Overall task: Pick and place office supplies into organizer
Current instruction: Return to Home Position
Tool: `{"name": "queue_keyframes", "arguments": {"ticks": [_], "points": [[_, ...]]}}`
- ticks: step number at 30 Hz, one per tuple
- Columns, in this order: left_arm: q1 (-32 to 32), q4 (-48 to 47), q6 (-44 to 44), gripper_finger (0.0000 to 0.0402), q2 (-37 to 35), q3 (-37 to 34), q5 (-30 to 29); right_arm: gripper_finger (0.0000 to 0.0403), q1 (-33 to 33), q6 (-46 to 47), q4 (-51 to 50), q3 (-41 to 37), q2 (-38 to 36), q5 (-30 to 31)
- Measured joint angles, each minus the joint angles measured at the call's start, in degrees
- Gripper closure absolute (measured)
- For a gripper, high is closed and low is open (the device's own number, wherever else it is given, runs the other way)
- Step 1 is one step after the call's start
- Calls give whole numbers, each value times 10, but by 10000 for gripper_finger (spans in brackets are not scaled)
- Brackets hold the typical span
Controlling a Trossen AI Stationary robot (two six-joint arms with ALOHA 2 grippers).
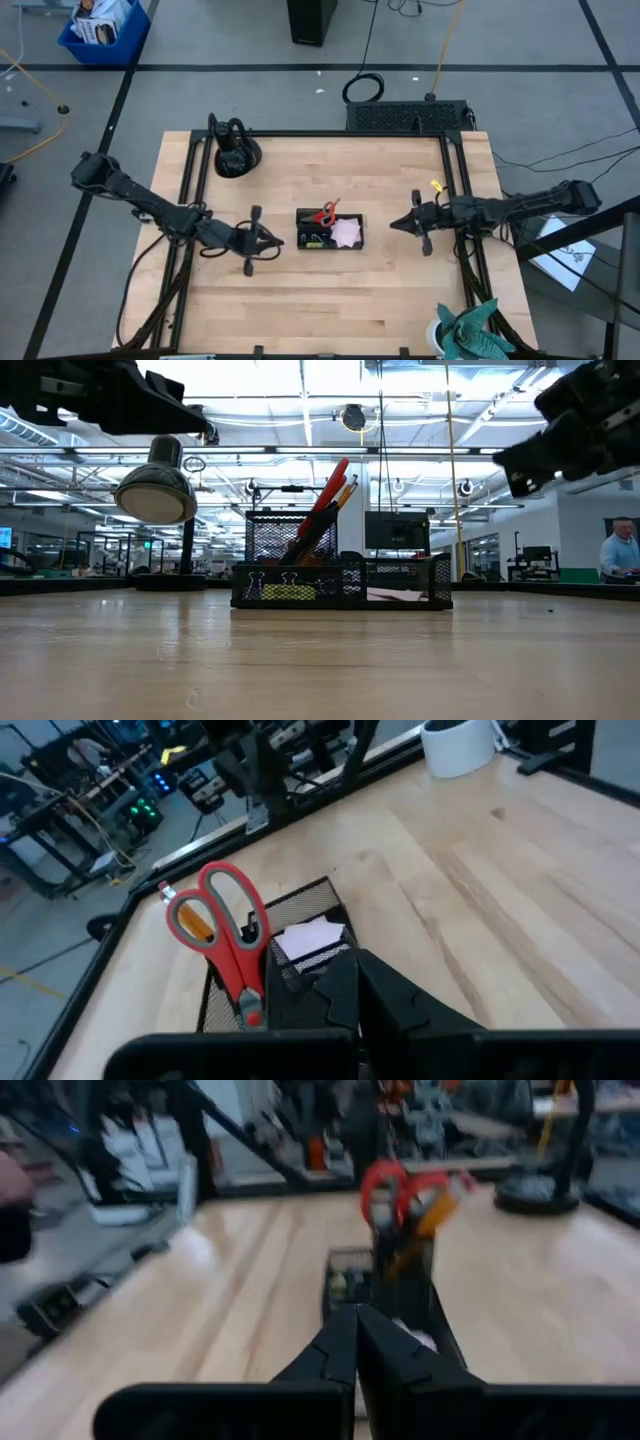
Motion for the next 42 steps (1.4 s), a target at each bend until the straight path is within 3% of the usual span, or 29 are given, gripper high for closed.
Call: {"name": "queue_keyframes", "arguments": {"ticks": [7,15,25,37,42], "points": [[-22,92,12,401,-17,-50,-81,403,-1,-2,-1,-1,-59,-27],[-41,259,-30,401,-132,-188,-89,403,25,-4,-11,-1,-88,-24],[-23,250,-23,401,-190,-236,-78,403,-12,-31,-54,-1,-105,-24],[-33,238,-27,401,-191,-235,-78,403,-57,-13,-107,-3,-189,-41],[-32,237,-23,401,-191,-235,-66,403,-60,0,-110,-40,-223,-54]]}}
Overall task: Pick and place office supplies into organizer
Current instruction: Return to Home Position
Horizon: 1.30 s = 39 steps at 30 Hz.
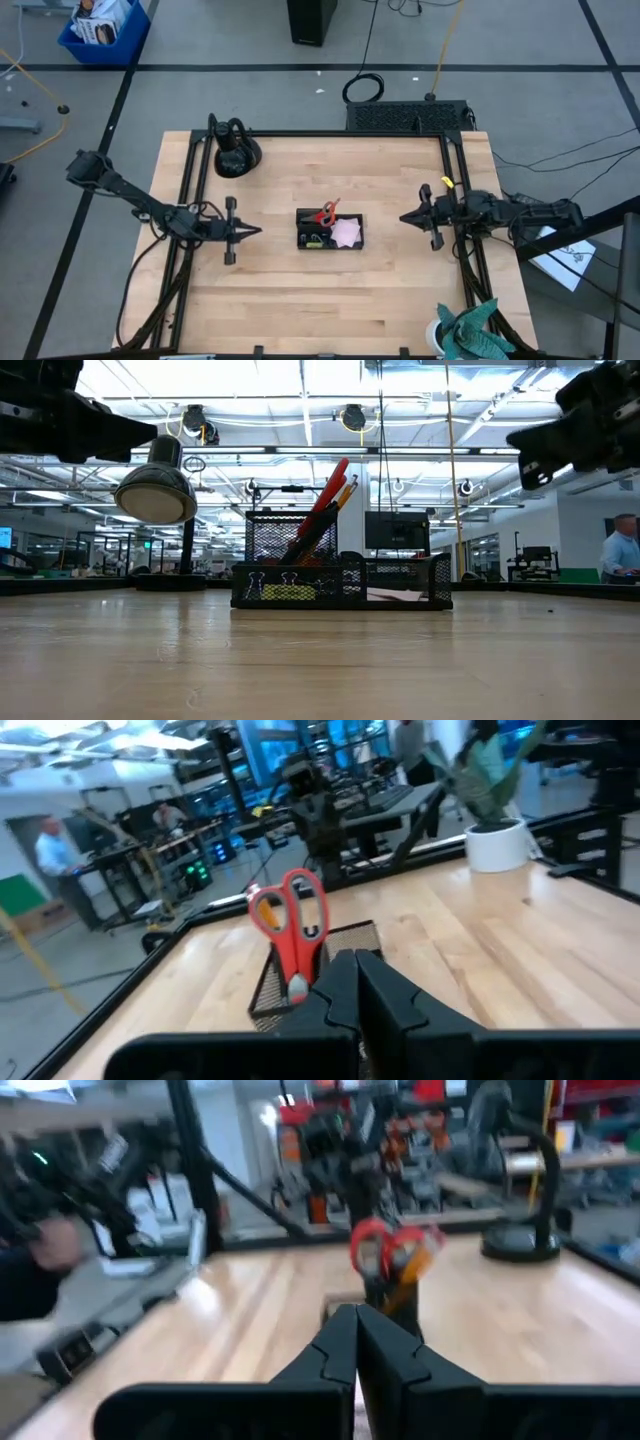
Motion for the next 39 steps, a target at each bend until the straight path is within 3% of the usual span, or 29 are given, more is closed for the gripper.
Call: {"name": "queue_keyframes", "arguments": {"ticks": [4,10,16,25,30,34,39], "points": [[27,17,9,401,0,0,31,403,-17,10,-12,-11,-24,0],[123,14,-26,401,-3,1,103,403,-45,10,1,-12,-45,-19],[148,2,-20,401,-69,1,132,403,-52,19,-2,0,-47,-39],[113,-199,-12,401,-242,1,86,403,-52,3,-29,37,-47,-60],[103,-351,-13,401,-332,51,72,403,-52,-3,-48,37,-47,-60],[97,-443,-37,401,-374,80,70,403,-52,-4,-57,37,-47,-60],[93,-486,-57,401,-391,81,68,403,-52,-7,-57,37,-47,-60]]}}
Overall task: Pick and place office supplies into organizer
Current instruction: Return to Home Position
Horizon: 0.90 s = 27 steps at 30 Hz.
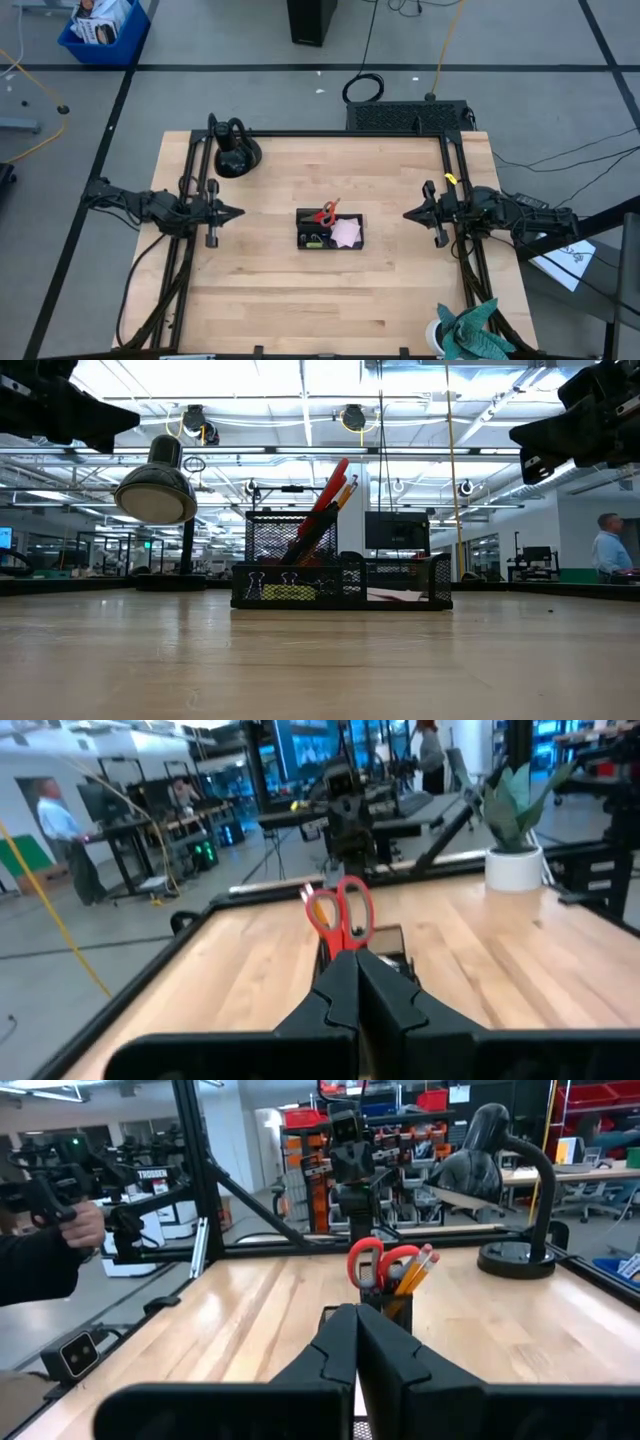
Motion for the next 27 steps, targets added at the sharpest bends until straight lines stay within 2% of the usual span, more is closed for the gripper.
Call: {"name": "queue_keyframes", "arguments": {"ticks": [10,19,27], "points": [[0,-13,-22,401,1,-1,19,403,0,10,-11,0,0,-2],[0,-44,-80,387,2,-1,30,403,0,-7,-13,0,0,0],[0,-49,-93,399,2,-1,30,403,0,-7,-13,0,0,1]]}}
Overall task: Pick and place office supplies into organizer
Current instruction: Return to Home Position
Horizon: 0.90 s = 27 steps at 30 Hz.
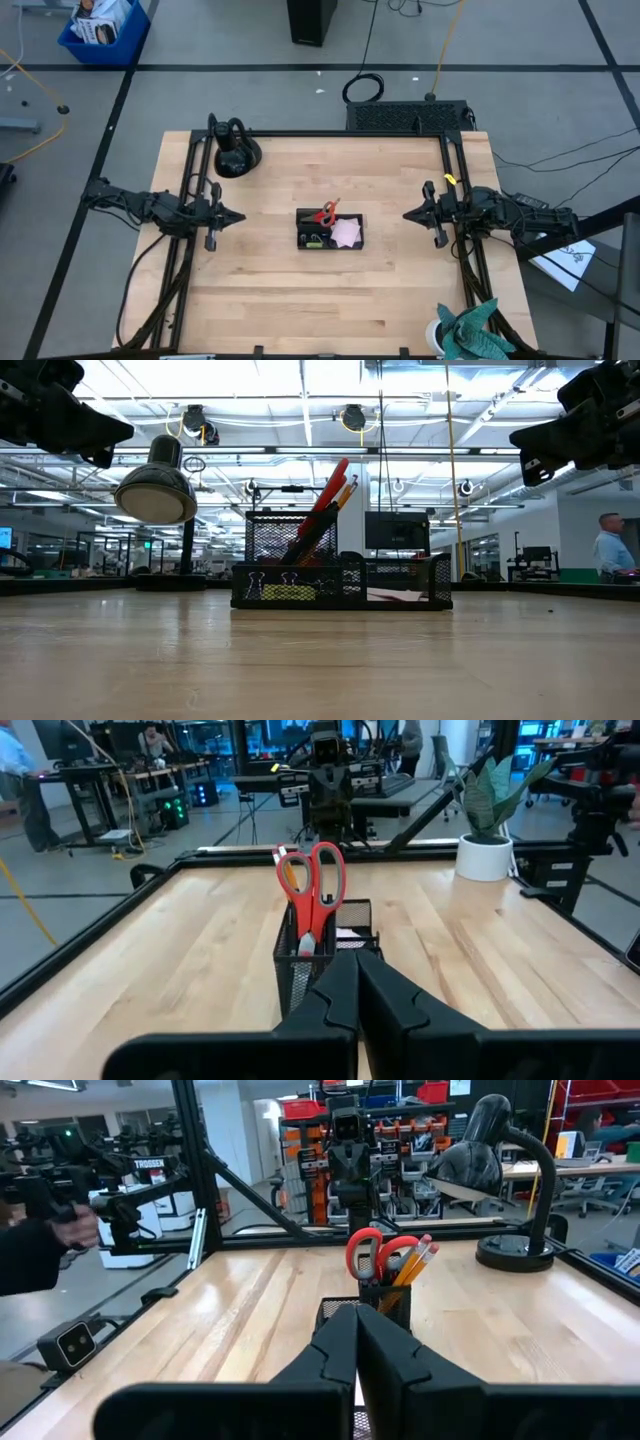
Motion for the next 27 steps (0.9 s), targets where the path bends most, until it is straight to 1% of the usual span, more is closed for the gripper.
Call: {"name": "queue_keyframes", "arguments": {"ticks": [6,13,27], "points": [[0,0,1,380,0,0,0,403,1,31,0,0,0,0],[0,1,1,362,0,0,0,403,1,31,0,0,0,-1],[0,2,1,360,0,0,0,403,1,31,0,0,0,-1]]}}
